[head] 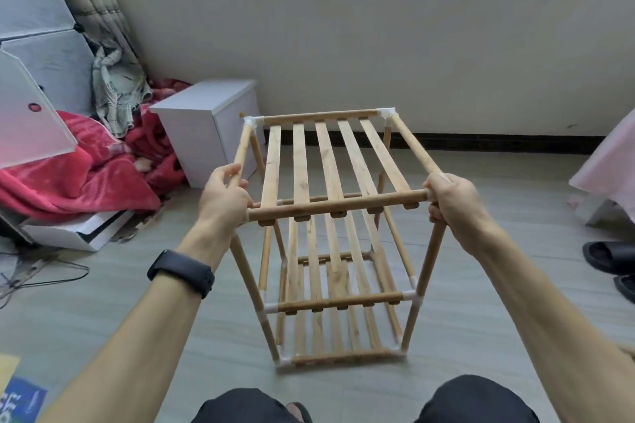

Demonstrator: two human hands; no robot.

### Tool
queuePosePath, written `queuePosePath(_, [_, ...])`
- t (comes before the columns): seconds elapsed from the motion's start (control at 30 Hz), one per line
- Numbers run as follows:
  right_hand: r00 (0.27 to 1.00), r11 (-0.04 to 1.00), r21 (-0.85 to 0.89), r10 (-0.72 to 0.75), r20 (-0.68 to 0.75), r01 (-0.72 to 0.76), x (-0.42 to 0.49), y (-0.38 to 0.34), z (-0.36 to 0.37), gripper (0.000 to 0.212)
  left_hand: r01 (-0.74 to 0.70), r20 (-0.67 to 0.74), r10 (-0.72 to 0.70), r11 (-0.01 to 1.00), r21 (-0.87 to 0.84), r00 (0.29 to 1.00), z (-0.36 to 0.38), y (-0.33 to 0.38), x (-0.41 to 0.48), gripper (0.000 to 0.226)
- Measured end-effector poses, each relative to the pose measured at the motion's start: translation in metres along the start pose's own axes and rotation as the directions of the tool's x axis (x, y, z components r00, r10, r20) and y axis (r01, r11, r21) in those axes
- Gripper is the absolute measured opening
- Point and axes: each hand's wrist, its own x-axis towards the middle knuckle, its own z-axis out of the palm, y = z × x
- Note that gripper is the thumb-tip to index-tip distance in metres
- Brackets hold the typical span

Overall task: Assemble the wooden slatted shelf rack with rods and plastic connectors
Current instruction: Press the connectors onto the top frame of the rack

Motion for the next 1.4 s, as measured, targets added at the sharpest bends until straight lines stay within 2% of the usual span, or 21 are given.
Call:
queuePosePath(0.17, [1.0,1.0,-0.006,-0.009,-0.026,0.008,0.002,0.001,0.007,0.016,-0.02,-0.023,0.02,1.0,-0.004,1.0,0.002,-0.004,0.016,0.053])
queuePosePath(0.3, [0.999,0.999,0.045,-0.003,0.049,0.001,0.004,0.003,0.011,0.015,-0.027,0.016,0.027,1.0,-0.003,1.0,0.001,0.0,0.029,0.052])
queuePosePath(0.37, [0.991,0.992,0.105,0.055,0.125,-0.069,0.001,0.004,0.01,0.029,0.039,0.038,-0.036,0.995,-0.093,0.999,-0.003,-0.001,0.035,0.049])
queuePosePath(0.43, [0.975,0.975,0.162,0.123,0.186,-0.154,0.001,0.002,0.006,0.055,0.088,0.067,-0.079,0.984,-0.152,0.995,-0.004,-0.003,0.038,0.041])
queuePosePath(0.5, [0.968,0.957,0.19,0.185,0.171,-0.217,0.006,-0.007,0.002,0.07,0.09,0.089,-0.084,0.994,-0.062,0.992,-0.003,-0.004,0.039,0.032])
queuePosePath(0.53, [0.974,0.968,0.141,0.192,0.123,-0.208,0.01,-0.013,0.002,0.07,0.072,0.084,-0.073,0.997,0.012,0.994,-0.002,-0.004,0.04,0.03])
queuePosePath(0.57, [0.984,0.985,0.019,0.17,0.058,-0.171,0.016,-0.02,0.003,0.067,0.039,0.074,-0.046,0.994,0.103,0.996,-0.001,-0.004,0.041,0.029])
queuePosePath(0.63, [0.997,0.94,-0.333,0.074,-0.006,-0.071,0.026,-0.037,0.009,0.065,-0.053,0.063,0.032,0.927,0.37,0.998,0.0,0.001,0.045,0.028])
queuePosePath(0.7, [0.998,0.785,-0.619,0.053,0.041,-0.016,0.032,-0.052,0.021,0.069,-0.122,0.081,0.092,0.756,0.643,0.992,0.0,0.009,0.048,0.033])
queuePosePath(0.73, [0.995,0.683,-0.73,0.085,0.059,-0.015,0.034,-0.057,0.028,0.072,-0.146,0.108,0.099,0.686,0.712,0.989,0.002,0.013,0.051,0.04])
queuePosePath(0.8, [0.988,0.478,-0.878,0.14,0.07,-0.006,0.036,-0.059,0.039,0.077,-0.186,0.192,0.057,0.613,0.768,0.98,0.006,0.017,0.059,0.069])
queuePosePath(0.87, [0.984,0.403,-0.915,0.157,0.086,0.016,0.037,-0.058,0.044,0.081,-0.209,0.238,0.028,0.584,0.785,0.971,0.008,0.016,0.068,0.089])
queuePosePath(0.97, [0.985,0.411,-0.911,0.141,0.101,0.034,0.04,-0.054,0.038,0.084,-0.216,0.251,0.028,0.608,0.764,0.968,0.01,0.013,0.075,0.096])
queuePosePath(1.07, [0.988,0.427,-0.903,0.115,0.098,0.04,0.046,-0.053,0.033,0.085,-0.223,0.255,0.04,0.625,0.748,0.966,0.016,0.016,0.075,0.094])
queuePosePath(1.2, [0.99,0.449,-0.892,0.101,0.096,0.041,0.044,-0.052,0.034,0.083,-0.245,0.226,0.105,0.566,0.787,0.968,0.017,0.024,0.063,0.084])
queuePosePath(1.3, [0.992,0.422,-0.906,0.096,0.078,0.031,0.042,-0.05,0.035,0.08,-0.399,0.338,0.217,0.388,0.831,0.916,0.015,0.026,0.057,0.072])
queuePosePath(1.33, [0.992,0.4,-0.916,0.095,0.085,0.04,0.042,-0.05,0.035,0.08,-0.437,0.386,0.205,0.369,0.82,0.899,0.015,0.028,0.059,0.071])
queuePosePath(1.4, [0.987,0.382,-0.921,0.104,0.126,0.077,0.046,-0.05,0.038,0.082,-0.441,0.431,0.121,0.408,0.8,0.894,0.015,0.03,0.065,0.076])
